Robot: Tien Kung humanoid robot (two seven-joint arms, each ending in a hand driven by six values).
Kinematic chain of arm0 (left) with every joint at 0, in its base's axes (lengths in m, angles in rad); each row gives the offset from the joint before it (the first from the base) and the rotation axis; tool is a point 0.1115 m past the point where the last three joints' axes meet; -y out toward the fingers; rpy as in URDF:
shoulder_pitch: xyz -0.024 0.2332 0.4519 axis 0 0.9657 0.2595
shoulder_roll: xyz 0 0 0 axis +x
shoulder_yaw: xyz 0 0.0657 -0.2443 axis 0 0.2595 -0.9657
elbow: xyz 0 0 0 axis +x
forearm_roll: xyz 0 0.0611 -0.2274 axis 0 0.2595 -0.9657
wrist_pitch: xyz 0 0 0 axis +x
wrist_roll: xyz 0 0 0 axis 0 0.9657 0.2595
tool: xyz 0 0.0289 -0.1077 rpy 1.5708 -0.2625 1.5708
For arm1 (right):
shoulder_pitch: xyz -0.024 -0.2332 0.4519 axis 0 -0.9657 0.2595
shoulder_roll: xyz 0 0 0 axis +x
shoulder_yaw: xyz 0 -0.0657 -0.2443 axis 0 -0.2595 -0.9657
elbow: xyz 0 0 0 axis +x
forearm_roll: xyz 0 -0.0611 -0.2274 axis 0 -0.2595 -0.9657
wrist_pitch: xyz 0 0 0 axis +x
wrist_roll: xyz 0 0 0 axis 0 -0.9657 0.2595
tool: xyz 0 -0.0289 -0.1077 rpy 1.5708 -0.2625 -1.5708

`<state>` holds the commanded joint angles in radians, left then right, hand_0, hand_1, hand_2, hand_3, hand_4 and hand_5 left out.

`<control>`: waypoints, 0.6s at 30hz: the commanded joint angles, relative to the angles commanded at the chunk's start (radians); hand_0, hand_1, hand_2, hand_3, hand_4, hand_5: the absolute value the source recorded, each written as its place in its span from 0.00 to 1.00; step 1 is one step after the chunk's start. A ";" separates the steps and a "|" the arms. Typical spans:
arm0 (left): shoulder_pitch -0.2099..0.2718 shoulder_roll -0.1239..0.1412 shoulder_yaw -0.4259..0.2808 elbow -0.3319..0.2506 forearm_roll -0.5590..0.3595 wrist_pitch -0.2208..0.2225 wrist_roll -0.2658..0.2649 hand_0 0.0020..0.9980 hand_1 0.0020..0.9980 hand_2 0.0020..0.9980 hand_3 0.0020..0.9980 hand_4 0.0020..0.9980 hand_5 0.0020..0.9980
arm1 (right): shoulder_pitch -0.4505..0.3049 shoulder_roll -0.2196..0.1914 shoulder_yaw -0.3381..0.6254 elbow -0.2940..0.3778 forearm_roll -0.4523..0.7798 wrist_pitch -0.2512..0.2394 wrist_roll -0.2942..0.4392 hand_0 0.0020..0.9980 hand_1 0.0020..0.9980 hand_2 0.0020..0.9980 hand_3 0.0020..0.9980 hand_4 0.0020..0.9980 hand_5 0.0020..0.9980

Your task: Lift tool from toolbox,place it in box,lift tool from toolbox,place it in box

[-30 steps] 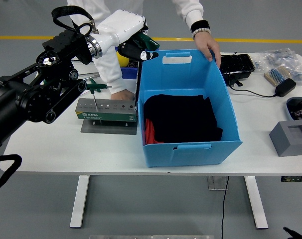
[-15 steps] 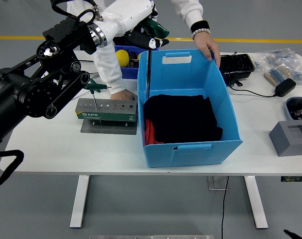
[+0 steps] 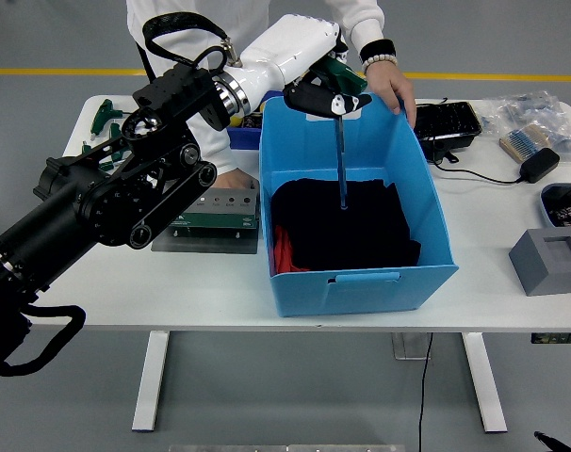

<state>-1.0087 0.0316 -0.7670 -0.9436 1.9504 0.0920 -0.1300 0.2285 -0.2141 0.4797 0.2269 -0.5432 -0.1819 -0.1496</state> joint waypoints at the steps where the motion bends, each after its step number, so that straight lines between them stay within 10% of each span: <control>1: 0.002 -0.013 0.019 0.018 -0.011 0.003 -0.004 0.09 0.00 0.00 0.02 0.76 0.44 | 0.004 -0.001 -0.001 0.001 0.001 0.000 0.000 0.62 0.61 0.66 0.55 0.79 0.65; 18: -0.072 -0.032 0.296 0.298 -0.248 0.039 -0.095 0.09 0.00 0.00 0.02 0.76 0.43 | 0.039 -0.012 -0.011 0.004 0.003 0.000 0.006 0.62 0.60 0.66 0.55 0.79 0.66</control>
<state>-1.0810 0.0000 -0.4708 -0.6457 1.7024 0.1311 -0.2249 0.2674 -0.2261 0.4684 0.2312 -0.5404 -0.1814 -0.1440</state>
